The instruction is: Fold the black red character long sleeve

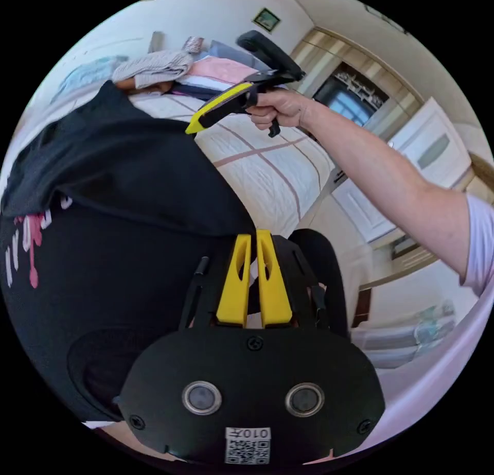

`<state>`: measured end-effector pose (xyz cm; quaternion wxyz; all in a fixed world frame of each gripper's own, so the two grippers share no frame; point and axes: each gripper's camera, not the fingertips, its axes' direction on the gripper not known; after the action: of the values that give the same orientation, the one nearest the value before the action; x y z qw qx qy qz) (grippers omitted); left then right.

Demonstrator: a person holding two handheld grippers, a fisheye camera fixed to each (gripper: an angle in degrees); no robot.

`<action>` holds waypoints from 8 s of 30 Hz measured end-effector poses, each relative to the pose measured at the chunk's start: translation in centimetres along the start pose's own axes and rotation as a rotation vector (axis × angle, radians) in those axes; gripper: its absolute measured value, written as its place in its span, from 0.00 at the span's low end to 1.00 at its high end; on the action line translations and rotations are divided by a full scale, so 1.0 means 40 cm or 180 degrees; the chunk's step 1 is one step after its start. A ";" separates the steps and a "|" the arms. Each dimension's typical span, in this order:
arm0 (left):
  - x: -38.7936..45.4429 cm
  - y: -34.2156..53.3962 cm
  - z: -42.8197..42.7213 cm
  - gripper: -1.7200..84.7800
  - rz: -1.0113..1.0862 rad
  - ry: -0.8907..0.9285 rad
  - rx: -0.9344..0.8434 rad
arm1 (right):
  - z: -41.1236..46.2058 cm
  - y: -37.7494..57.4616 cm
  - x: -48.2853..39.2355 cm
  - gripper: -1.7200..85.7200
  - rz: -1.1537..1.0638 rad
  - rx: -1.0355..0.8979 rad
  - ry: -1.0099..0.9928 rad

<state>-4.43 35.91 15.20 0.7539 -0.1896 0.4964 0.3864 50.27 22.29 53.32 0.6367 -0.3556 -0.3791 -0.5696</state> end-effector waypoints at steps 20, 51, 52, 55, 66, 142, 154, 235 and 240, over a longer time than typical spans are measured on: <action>-0.050 0.045 -0.187 0.03 0.0370 -0.0012 0.0388 | 0.026 -0.010 -0.289 0.11 0.0011 0.0357 -0.0102; -0.589 -0.200 -0.443 0.08 -0.0325 -0.0940 0.0135 | 0.169 -0.002 -0.375 0.12 0.1283 0.0465 0.1124; -0.652 -0.194 -0.456 0.09 -0.0624 -0.0927 0.0140 | 0.187 0.001 -0.365 0.12 0.1334 0.0379 0.1114; -0.788 -0.165 -0.493 0.11 -0.1092 -0.1328 -0.0023 | 0.185 0.049 -0.366 0.12 0.1415 0.0667 0.0928; -1.093 -0.086 -0.634 0.11 -0.2368 -0.1234 0.0112 | 0.222 0.092 -0.582 0.15 0.1490 0.0952 0.0828; -0.931 0.421 -1.595 0.06 -0.0845 -0.1011 0.2486 | 0.104 0.323 -1.054 0.09 0.1794 0.1947 0.0894; -0.698 0.313 -1.015 0.19 -0.0345 -0.1005 0.0383 | 0.089 0.380 -0.967 0.07 0.1933 0.1866 0.0837; -0.264 0.791 -0.610 0.10 -0.0297 -0.1550 -0.0437 | 0.236 -0.303 0.141 0.09 0.2408 0.0805 -0.0104; -0.172 0.815 -0.623 0.12 0.0276 -0.1810 -0.0437 | 0.103 -0.242 -0.209 0.10 0.1163 0.1326 0.0423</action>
<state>-46.00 37.02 13.70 0.8309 -0.1029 0.2456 0.4885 39.80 28.80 48.01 0.8116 -0.2414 -0.3751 -0.3772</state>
